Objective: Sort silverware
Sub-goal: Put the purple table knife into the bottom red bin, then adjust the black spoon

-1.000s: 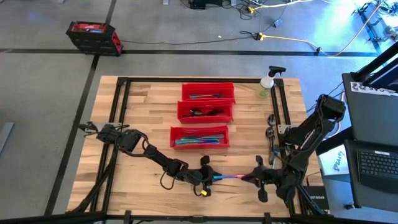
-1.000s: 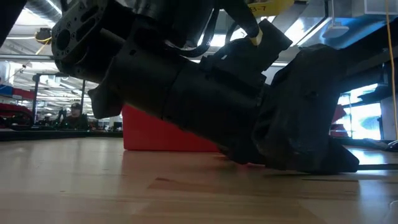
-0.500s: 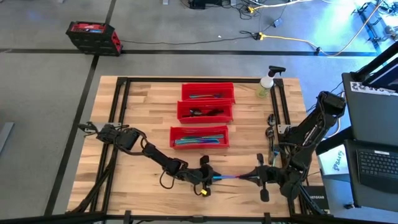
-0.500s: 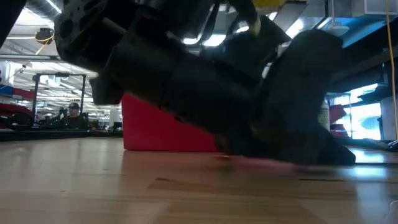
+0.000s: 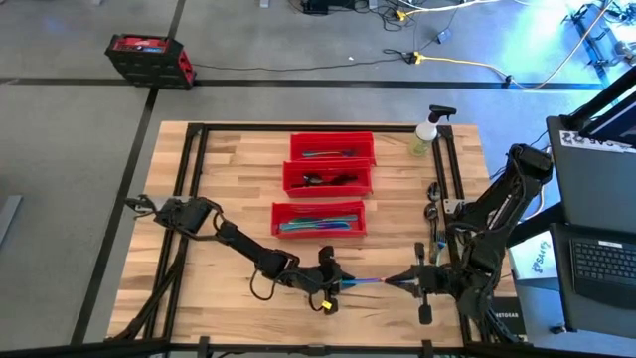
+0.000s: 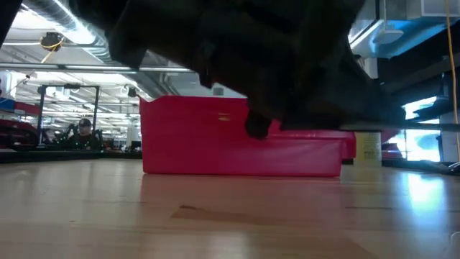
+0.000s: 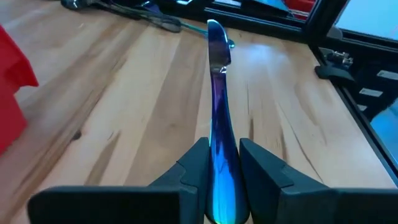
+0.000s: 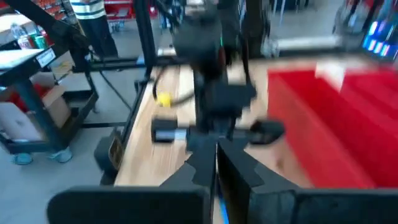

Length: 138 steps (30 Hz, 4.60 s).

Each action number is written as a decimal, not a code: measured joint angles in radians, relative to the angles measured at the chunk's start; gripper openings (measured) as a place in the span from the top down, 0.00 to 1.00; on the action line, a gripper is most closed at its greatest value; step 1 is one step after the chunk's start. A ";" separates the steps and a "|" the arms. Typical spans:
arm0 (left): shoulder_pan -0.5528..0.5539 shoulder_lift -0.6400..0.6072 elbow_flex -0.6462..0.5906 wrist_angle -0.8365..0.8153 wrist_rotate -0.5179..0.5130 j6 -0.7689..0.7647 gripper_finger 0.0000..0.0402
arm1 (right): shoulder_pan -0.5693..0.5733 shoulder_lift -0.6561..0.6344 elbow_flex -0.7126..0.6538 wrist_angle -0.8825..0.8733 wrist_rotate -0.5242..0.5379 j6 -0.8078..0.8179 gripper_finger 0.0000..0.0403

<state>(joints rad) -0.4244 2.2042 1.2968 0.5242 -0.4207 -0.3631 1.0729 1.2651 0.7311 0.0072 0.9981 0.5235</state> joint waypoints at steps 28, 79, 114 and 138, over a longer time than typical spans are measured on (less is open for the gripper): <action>0.029 -0.485 0.001 -0.561 -0.152 0.159 0.86 | -0.022 -0.029 0.187 0.089 0.172 -0.506 1.00; 0.284 -0.870 -0.450 -0.765 0.152 0.135 0.86 | -0.020 -0.027 0.187 0.202 0.189 -0.652 1.00; 0.059 -0.871 -0.488 -0.080 0.208 0.210 0.57 | -0.351 -0.195 0.187 -0.100 0.208 -0.474 0.90; -0.027 -0.871 -0.488 -0.125 0.171 0.250 0.57 | -0.609 -0.039 0.194 -1.110 -0.834 0.523 0.88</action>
<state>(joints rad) -0.4515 1.3334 0.8089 0.3996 -0.2501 -0.1134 0.4639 1.2266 0.9249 -1.1024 0.1636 1.0470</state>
